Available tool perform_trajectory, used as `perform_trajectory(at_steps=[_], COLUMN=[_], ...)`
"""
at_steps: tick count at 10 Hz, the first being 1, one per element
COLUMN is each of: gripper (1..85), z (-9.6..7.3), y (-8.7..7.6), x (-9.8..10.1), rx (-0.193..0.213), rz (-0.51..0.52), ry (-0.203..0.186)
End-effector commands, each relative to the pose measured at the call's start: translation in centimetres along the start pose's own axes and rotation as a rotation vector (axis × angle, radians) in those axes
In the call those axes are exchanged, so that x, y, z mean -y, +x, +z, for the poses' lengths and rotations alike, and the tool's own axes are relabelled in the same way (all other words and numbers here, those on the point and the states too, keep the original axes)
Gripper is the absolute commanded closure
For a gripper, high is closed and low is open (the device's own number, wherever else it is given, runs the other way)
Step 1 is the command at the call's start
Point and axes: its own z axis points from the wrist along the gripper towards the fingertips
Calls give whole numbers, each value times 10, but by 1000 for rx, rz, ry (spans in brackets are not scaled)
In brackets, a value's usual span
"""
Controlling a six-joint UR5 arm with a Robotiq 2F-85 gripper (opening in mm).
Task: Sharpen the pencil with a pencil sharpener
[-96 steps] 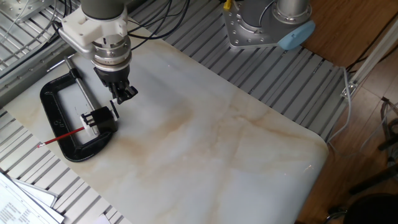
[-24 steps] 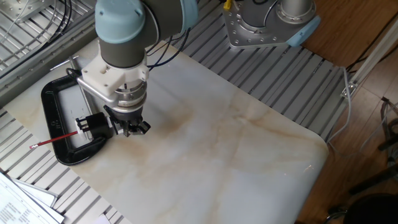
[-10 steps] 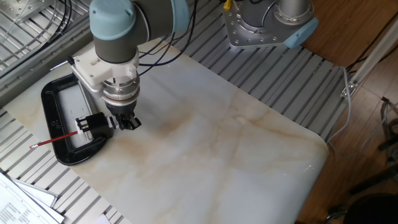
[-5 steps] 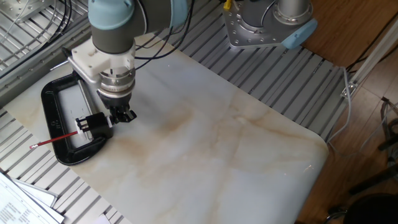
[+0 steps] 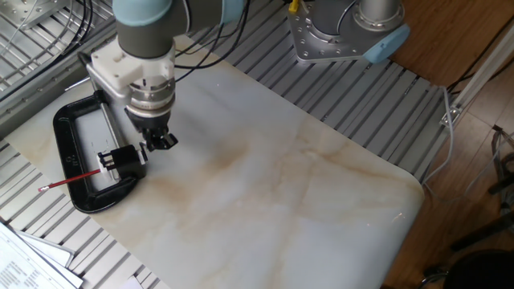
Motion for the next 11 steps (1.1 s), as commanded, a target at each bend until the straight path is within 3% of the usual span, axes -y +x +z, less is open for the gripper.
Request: perform_trajectory(at_steps=[1,3,6,8,11], gripper=[840,840,840,840,840], z=[-36,-45,-47,-53,-61], y=[7,2,4,13,17], x=[-12,-17,-41,-64,-80], rx=[-39,-33,-41,-32,-50], rz=[-10,-42,-33,25,49], ry=[-17,-21,-117,-99,-121])
